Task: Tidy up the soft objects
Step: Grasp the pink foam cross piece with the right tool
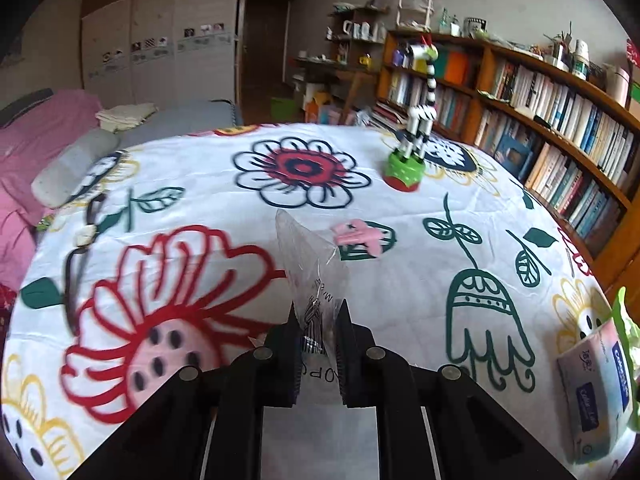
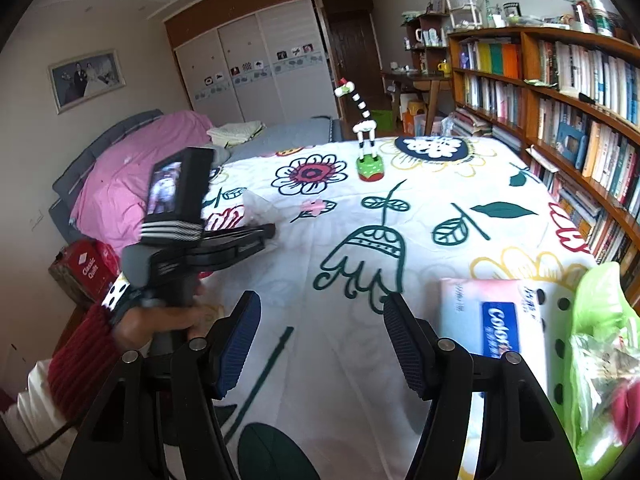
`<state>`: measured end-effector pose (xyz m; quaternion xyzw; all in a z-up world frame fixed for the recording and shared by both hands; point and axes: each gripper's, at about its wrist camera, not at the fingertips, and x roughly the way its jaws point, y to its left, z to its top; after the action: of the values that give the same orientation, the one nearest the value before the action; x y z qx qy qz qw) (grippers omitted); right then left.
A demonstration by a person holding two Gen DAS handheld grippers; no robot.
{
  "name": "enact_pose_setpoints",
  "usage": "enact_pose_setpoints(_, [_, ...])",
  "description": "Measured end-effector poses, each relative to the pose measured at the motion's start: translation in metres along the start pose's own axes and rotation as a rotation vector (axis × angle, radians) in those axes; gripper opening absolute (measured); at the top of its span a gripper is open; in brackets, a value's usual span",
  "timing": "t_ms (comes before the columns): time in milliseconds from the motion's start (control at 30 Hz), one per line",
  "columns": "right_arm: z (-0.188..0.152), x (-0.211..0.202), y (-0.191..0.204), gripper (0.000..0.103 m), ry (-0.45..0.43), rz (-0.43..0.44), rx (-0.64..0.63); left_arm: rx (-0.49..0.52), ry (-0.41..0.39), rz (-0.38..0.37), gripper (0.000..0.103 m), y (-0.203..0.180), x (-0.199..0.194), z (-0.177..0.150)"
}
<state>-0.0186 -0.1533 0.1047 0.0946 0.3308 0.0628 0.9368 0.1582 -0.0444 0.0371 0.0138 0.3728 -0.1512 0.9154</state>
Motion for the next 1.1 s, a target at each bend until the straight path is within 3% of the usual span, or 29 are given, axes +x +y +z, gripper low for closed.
enact_pose_setpoints(200, [0.017, 0.034, 0.005, 0.065, 0.077, 0.023, 0.044, -0.058, -0.040, 0.011, 0.014, 0.019, -0.017, -0.008])
enact_pose_setpoints(433, [0.046, 0.084, 0.008, 0.065, 0.228, 0.056, 0.132, -0.176, -0.043, 0.016, 0.014, 0.047, -0.015, -0.014])
enact_pose_setpoints(833, [0.085, 0.171, 0.025, 0.065, 0.386, 0.018, 0.079, -0.295, -0.040, 0.021, 0.014, 0.077, -0.015, -0.024])
enact_pose_setpoints(1100, [0.108, 0.222, 0.024, 0.065, 0.446, 0.002, 0.073, -0.302, -0.036, 0.017, 0.014, 0.078, -0.013, -0.025])
